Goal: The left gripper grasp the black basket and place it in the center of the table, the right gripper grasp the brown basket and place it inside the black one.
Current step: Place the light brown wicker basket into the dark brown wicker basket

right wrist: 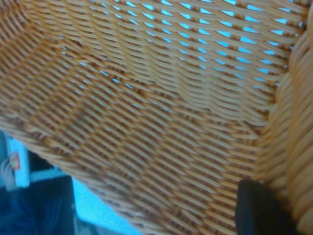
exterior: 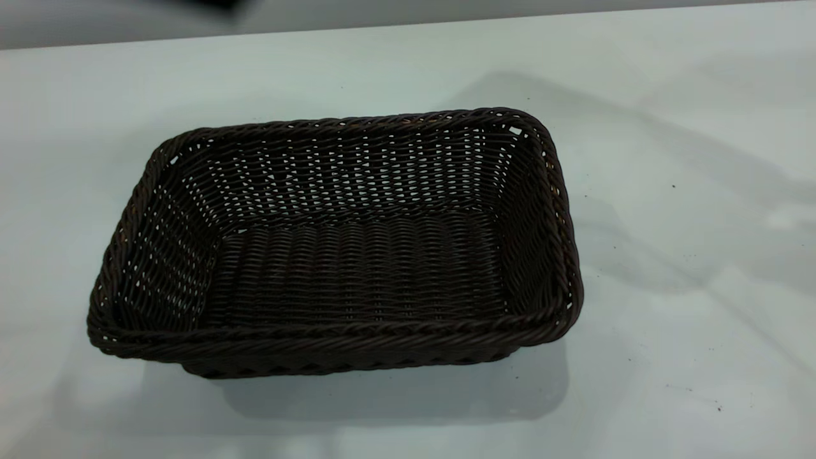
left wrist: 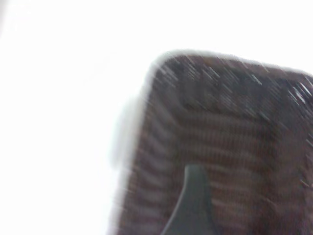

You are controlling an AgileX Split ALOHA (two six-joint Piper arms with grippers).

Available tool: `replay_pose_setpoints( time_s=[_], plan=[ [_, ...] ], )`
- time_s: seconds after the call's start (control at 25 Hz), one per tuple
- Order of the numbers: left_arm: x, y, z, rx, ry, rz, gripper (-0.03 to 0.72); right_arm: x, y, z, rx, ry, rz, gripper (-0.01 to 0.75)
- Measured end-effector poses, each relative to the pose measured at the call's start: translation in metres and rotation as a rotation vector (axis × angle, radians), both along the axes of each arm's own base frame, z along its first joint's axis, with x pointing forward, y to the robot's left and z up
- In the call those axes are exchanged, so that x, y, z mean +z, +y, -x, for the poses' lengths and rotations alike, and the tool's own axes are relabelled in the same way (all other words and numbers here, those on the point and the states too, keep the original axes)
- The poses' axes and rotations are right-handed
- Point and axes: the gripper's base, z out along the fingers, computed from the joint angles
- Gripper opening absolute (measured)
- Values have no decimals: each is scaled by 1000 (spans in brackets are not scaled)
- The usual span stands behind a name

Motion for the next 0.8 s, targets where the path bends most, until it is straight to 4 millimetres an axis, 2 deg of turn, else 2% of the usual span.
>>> replay_pose_setpoints(
  time_s=[0.12,0.4,0.56,0.8],
  plan=[
    [28,11,16,25,-137,70,520,-4,12,-3,60,24,2,106],
    [83,39,45,144,-463,262,520,-20,55,-4,304,161,78,106],
    [101,49,52,212,-589,341,520,-32,79,-4,410,221,62,106],
    [111,54,44,305,-698,404,520,-50,104,-10,507,271,90,106]
  ],
)
